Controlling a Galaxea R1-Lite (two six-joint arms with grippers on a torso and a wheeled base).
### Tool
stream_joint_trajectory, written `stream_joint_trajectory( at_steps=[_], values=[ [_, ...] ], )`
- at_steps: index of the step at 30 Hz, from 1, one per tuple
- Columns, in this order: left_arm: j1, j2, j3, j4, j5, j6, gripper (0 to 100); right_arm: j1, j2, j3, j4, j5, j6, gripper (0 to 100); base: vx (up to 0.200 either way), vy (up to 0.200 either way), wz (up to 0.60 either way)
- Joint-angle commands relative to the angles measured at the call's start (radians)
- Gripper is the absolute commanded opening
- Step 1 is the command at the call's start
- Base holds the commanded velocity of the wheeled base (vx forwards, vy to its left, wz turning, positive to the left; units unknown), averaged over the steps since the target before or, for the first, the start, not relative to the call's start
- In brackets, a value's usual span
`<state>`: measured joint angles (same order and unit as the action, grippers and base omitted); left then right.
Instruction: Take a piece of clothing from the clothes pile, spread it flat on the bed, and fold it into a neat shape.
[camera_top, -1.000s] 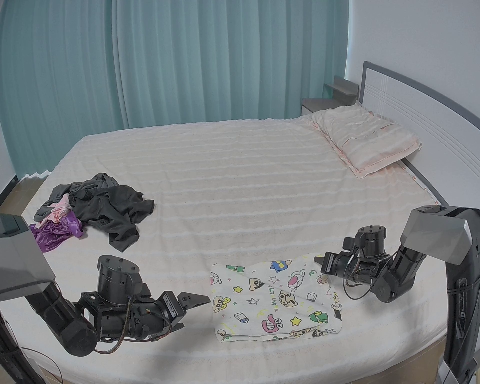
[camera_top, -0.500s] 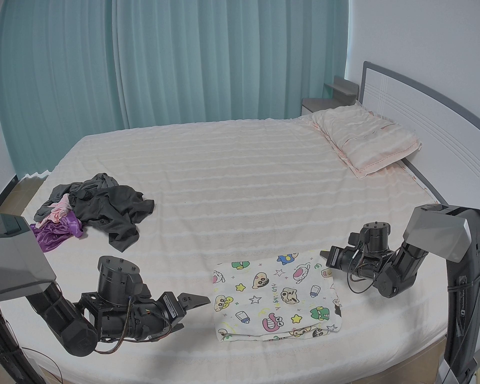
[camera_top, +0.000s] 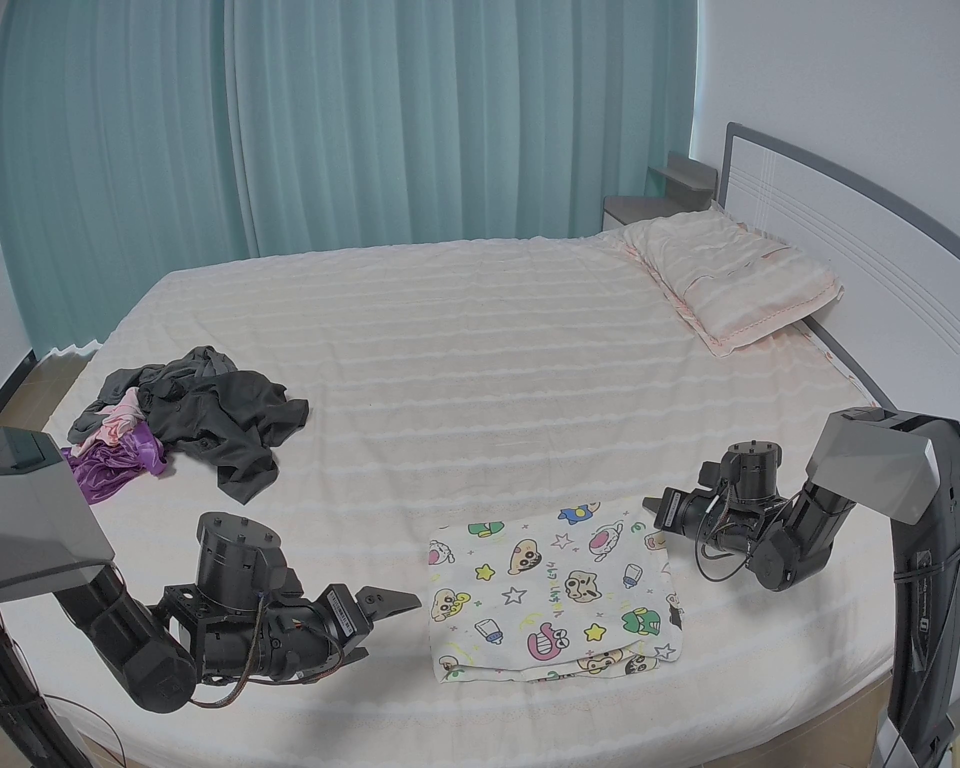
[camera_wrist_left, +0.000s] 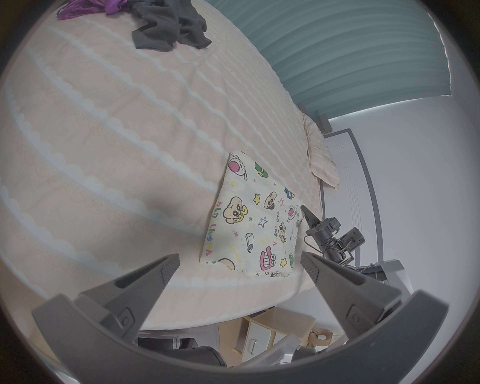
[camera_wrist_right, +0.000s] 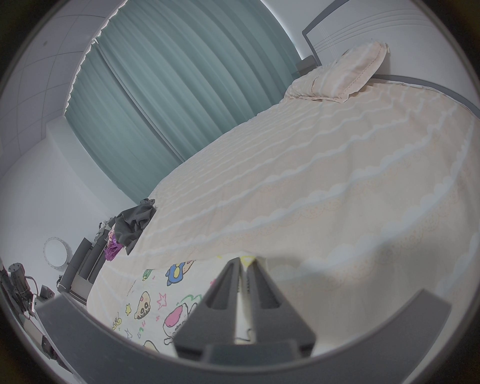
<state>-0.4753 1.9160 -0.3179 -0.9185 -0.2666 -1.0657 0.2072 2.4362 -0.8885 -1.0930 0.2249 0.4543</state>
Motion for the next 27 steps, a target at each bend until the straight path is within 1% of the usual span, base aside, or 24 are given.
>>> stream_joint_trajectory(
  at_steps=[1,7,10,13,16,17,21,27],
  values=[
    [0.0,0.002,0.0,0.0,0.0,0.0,100,0.0,0.009,-0.006,0.001,0.001,0.0,100,0.0,0.0,0.0],
    [0.0,0.002,0.0,0.0,0.0,0.0,100,-0.008,0.001,0.013,-0.002,-0.001,0.001,100,0.0,0.0,0.0],
    [0.0,0.002,0.002,0.0,0.0,0.0,100,-0.008,-0.058,0.111,-0.025,-0.001,0.001,100,0.0,0.0,0.0],
    [0.0,0.002,0.002,0.0,0.0,0.0,100,0.003,-0.123,0.24,-0.062,0.013,0.001,100,0.0,0.0,0.0],
    [0.0,0.002,0.002,0.0,0.0,0.0,100,0.021,-0.132,0.309,-0.104,0.027,-0.003,100,0.0,0.0,0.0],
    [0.0,0.0,0.003,0.0,0.0,-0.003,100,0.035,-0.126,0.344,-0.139,0.033,-0.006,100,0.0,0.0,0.0],
    [0.0,-0.002,0.003,0.0,0.0,-0.003,100,0.055,-0.114,0.365,-0.153,0.036,-0.011,100,0.0,0.0,0.0],
    [0.0,-0.003,0.003,0.0,0.0,-0.003,100,0.061,-0.089,0.385,-0.154,0.037,-0.025,100,0.0,0.0,0.0]
  ],
)
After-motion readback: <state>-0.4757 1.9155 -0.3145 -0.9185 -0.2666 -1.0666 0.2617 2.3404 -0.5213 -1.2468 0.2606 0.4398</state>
